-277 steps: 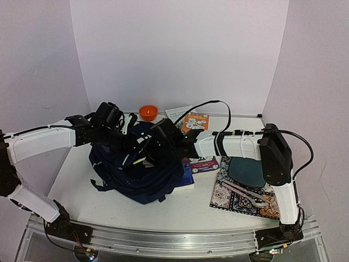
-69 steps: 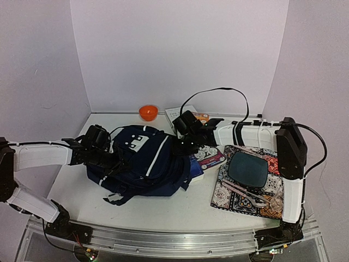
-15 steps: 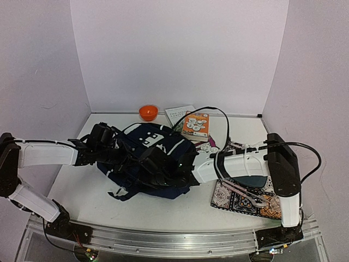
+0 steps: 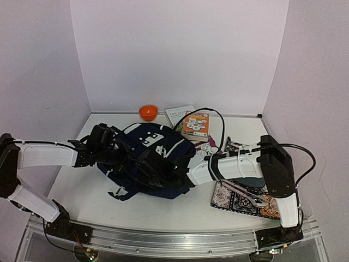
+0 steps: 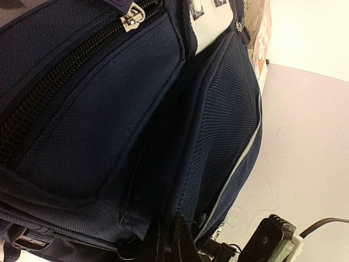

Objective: Pack the student bag
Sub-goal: Hold the second largest pocket of the student bag, then grab the second largest pocket of the student bag, then zip the student bag into the second largest pocket of the bag.

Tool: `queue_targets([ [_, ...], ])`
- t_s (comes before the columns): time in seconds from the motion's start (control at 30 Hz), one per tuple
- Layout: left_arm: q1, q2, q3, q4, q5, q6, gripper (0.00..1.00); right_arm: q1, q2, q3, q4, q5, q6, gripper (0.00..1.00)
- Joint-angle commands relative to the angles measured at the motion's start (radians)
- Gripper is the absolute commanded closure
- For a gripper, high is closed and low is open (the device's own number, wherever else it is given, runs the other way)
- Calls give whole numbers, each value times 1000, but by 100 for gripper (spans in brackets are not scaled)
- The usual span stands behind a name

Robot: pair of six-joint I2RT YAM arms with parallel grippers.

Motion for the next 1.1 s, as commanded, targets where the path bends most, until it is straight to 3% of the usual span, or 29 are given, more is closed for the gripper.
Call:
queue_targets([
  [0.0, -30, -60, 19, 150, 56, -23, 100, -23, 20, 22, 1, 83, -4, 72],
  [0.33, -30, -59, 12, 145, 10, 13, 100, -29, -85, -113, -2, 22, -39, 99],
  [0.6, -22, -46, 40, 69, -70, 103, 100, -30, -232, -274, -57, -91, -155, 100],
  [0.8, 11, -52, 43, 26, -90, 159, 100, -30, -296, -302, -141, -68, -253, 100],
  [1.07, 73, -111, 27, -153, -133, 290, 100, -58, -399, -386, -228, -34, -380, 100],
])
